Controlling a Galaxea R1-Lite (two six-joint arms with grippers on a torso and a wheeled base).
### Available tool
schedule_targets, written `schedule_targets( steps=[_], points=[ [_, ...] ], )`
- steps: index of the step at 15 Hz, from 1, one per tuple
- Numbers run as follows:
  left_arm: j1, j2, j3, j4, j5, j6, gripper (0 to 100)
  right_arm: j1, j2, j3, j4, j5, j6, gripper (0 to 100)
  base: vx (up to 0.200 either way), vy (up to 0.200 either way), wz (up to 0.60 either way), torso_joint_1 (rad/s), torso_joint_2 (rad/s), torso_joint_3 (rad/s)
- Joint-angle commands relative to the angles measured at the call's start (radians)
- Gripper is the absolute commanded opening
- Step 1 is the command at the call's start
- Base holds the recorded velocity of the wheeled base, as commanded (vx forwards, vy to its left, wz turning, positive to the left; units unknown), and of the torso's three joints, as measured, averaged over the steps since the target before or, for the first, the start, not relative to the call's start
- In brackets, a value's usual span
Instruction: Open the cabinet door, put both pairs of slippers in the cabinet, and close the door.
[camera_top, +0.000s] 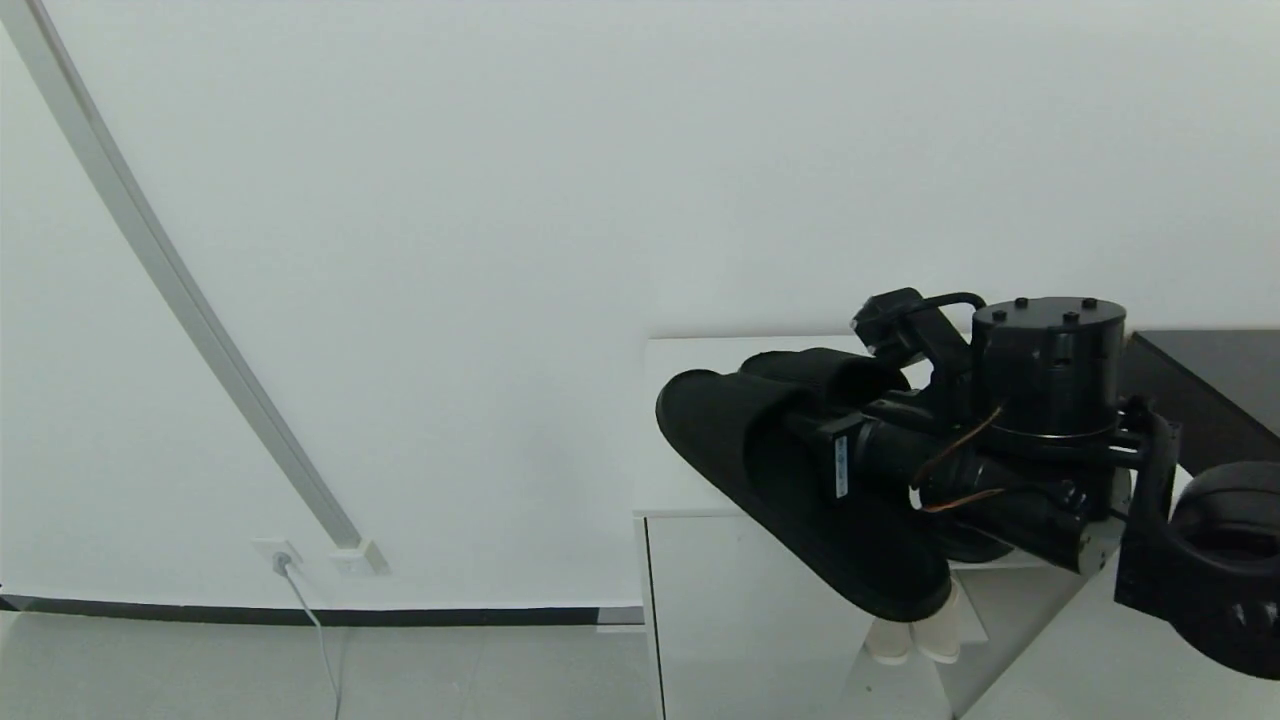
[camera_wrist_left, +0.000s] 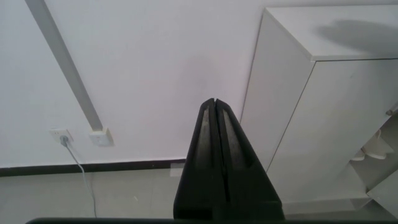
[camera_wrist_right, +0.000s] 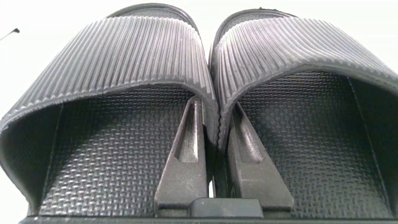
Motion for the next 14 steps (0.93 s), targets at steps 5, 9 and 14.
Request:
schedule_targets(
  steps=[5,9,14],
  points=[
    [0.0,0.001,0.0,0.0,0.003,-0.005,0,0.038,-0.082,0.056,0.008,-0.011,-0.029,0,0.0,0.0,0.0,0.0,0.0,0.0],
    [0.0,0.001,0.0,0.0,0.003,-0.007,0,0.048,-0.084,0.059,0.009,-0.006,-0.027,0,-0.05,0.0,0.0,0.002,0.0,0.003],
    [0.0,0.001,0.0,0.0,0.003,-0.008,0,0.051,-0.082,0.077,0.008,-0.008,-0.027,0,-0.2,0.0,0.0,0.0,0.0,0.003]
  ],
)
